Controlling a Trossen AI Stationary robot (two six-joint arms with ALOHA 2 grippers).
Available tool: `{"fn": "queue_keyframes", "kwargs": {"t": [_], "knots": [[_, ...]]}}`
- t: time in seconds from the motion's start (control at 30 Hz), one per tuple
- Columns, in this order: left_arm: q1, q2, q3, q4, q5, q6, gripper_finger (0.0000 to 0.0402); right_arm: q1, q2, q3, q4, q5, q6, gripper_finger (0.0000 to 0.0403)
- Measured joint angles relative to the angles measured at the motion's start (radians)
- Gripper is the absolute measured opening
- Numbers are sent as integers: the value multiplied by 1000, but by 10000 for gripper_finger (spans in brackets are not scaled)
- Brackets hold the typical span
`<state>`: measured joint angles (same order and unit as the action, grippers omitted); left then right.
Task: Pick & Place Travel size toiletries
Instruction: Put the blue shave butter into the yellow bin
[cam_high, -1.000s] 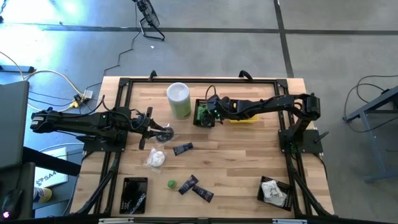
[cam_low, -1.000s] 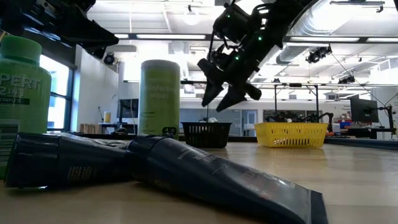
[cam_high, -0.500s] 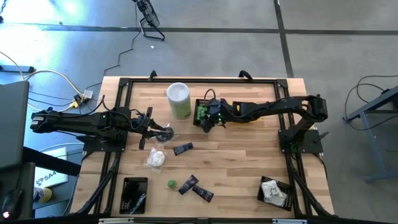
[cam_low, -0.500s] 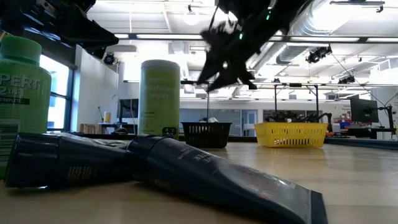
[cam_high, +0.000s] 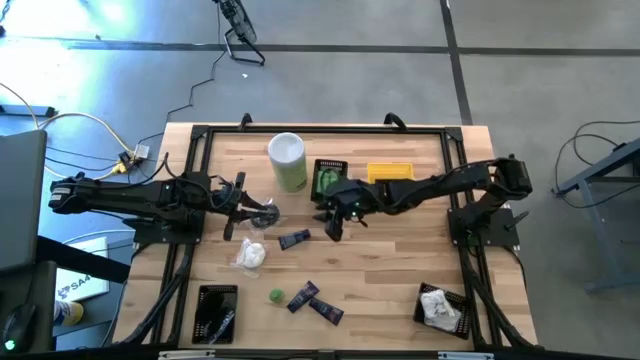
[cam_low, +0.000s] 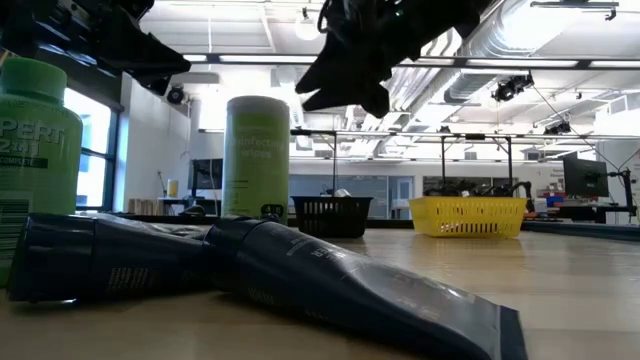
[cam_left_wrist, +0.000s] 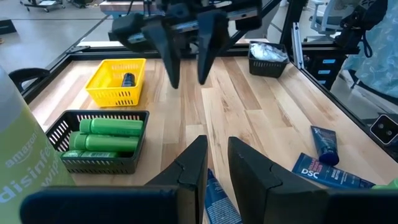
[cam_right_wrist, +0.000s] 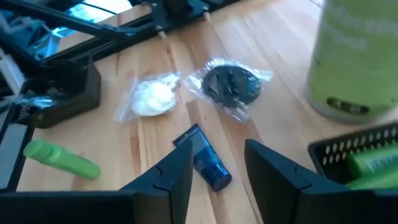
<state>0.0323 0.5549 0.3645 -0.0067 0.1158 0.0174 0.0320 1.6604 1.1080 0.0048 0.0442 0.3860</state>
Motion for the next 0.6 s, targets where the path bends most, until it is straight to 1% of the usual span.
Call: {"fn": "queue_keyframes", "kwargs": {"t": [0.07, 0.23, 0.37, 0.5, 0.6], "knots": [[0, 0, 0, 0, 0, 0, 61, 10, 0, 0, 11, -4, -24, 139], [0, 0, 0, 0, 0, 0, 61, 22, 0, 0, 29, -54, -26, 140], [0, 0, 0, 0, 0, 0, 61, 20, 0, 0, 100, -46, -26, 140], [0, 0, 0, -6, 0, -6, 61, 20, 0, 0, 105, -47, -29, 140], [0, 0, 0, -20, 0, -31, 61, 21, 0, 0, 105, -48, -80, 140]]}}
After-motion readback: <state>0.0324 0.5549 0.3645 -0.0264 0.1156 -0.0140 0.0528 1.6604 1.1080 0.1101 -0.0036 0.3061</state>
